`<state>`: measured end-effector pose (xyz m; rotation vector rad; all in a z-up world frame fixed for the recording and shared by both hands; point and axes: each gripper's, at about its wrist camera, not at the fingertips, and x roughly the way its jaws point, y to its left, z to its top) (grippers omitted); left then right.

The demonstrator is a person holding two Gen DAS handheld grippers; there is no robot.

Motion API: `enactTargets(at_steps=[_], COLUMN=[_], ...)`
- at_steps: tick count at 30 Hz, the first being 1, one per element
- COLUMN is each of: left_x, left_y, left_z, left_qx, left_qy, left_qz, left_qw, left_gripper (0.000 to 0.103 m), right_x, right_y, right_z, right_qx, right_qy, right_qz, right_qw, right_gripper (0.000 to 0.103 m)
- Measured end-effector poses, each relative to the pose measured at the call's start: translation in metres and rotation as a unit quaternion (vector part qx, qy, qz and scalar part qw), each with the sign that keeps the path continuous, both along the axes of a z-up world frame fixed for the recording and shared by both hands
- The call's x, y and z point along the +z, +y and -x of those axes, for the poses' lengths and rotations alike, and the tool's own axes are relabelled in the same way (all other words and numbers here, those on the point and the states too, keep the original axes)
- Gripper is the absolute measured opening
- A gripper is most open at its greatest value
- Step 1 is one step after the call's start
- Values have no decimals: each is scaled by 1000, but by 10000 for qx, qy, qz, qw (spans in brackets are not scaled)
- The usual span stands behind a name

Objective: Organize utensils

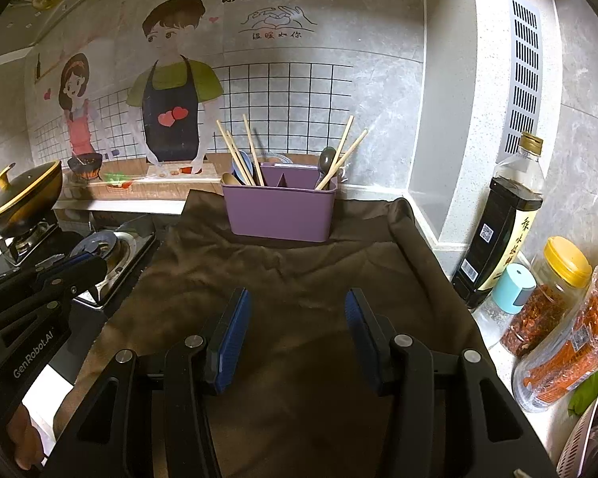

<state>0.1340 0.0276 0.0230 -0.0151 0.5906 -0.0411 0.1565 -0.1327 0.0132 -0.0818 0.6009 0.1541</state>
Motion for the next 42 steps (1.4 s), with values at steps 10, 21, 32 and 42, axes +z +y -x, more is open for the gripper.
enactTargets(at_steps=[10,21,32,42], left_x=[-1,-1,-3,-4], left_y=[-1,0,-4,-4], left_z=[0,0,2,2], left_qx=[0,0,2,4], left_qy=[3,7,34,32], left_qz=[3,7,5,21], left_qw=[10000,10000,10000,10000], left_gripper=[9,9,9,9], right_x=[-1,-1,-1,-1], right_y=[-1,-1,-1,-3], right_z=[0,0,0,1], right_qx=[6,3,-4,-19], right_qy=[-2,0,3,15], right_qz=[2,3,-1,-36], right_qw=[10000,10000,10000,10000], right_gripper=[47,47,47,47])
